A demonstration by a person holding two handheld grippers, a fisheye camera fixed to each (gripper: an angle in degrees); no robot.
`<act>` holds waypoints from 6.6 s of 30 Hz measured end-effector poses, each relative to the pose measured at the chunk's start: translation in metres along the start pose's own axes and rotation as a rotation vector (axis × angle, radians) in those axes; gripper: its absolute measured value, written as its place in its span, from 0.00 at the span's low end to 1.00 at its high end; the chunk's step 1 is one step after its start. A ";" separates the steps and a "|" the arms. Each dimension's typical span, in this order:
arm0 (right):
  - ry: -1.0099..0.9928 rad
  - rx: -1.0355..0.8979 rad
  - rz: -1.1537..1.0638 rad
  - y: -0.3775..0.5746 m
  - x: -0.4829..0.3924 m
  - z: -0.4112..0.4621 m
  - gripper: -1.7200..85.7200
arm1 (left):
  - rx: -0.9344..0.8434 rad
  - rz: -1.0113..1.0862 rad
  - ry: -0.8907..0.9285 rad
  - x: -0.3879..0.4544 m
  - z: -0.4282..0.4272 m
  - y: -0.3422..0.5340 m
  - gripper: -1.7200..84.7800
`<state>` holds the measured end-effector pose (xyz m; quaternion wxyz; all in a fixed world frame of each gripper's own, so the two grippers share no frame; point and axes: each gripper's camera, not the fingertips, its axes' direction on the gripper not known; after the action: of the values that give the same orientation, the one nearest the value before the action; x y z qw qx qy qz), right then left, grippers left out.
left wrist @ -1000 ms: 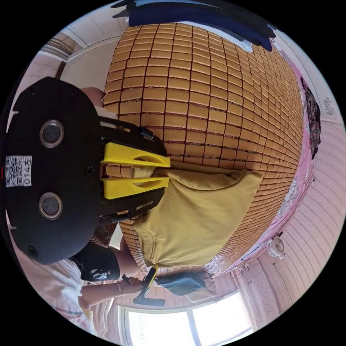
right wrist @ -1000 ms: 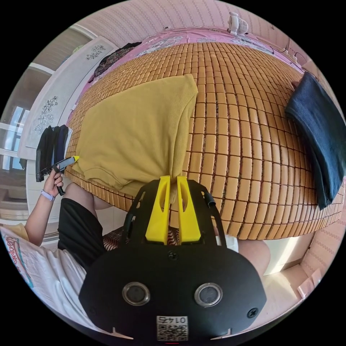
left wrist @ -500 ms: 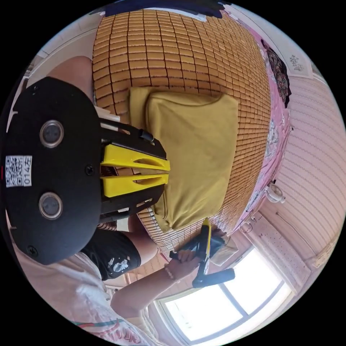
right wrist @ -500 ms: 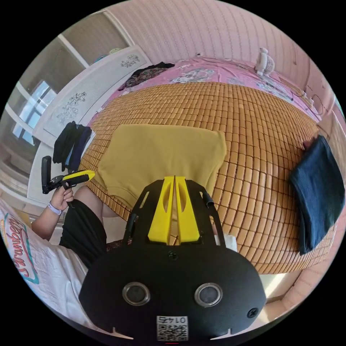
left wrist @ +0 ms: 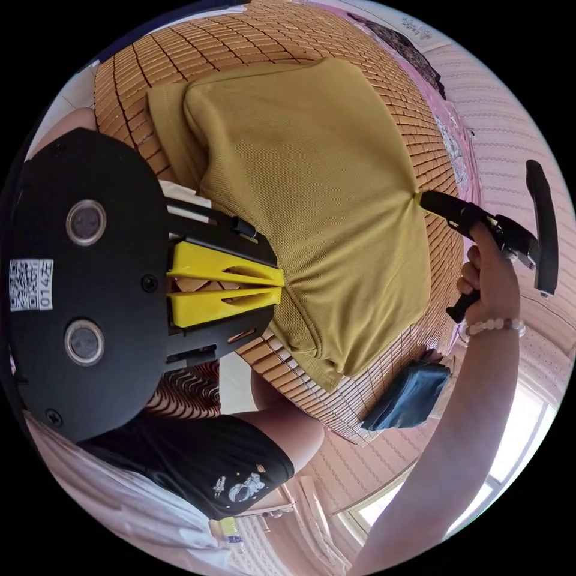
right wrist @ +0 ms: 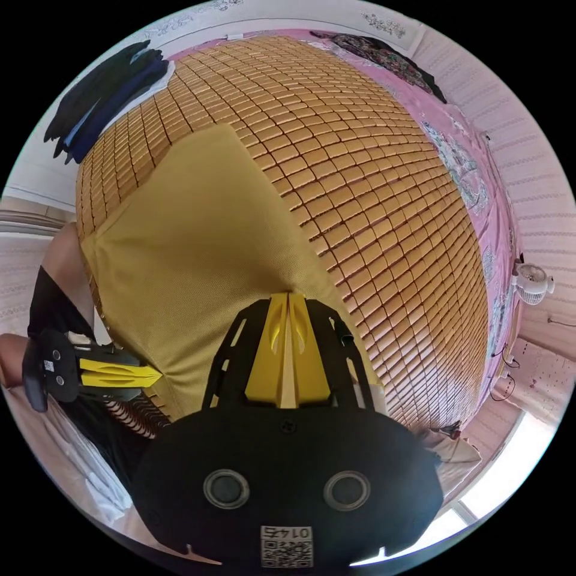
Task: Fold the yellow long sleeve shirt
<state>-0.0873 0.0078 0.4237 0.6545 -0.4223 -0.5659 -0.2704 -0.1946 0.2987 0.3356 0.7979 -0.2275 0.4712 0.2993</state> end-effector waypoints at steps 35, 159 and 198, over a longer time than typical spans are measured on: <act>-0.644 0.215 0.937 0.400 0.044 0.044 0.13 | 0.112 0.311 0.133 0.080 0.043 -0.028 0.21; -0.651 0.530 0.432 0.252 0.035 -0.018 0.07 | 0.234 -0.280 -0.187 -0.122 -0.103 0.113 0.07; -0.746 0.672 0.184 0.274 0.031 0.019 0.08 | 0.390 -0.304 -0.285 -0.048 -0.208 0.254 0.08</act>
<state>0.1374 0.1646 0.3860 0.5284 -0.3044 -0.7774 0.1542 -0.5168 0.3345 0.2639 0.9206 -0.0932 0.3633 0.1089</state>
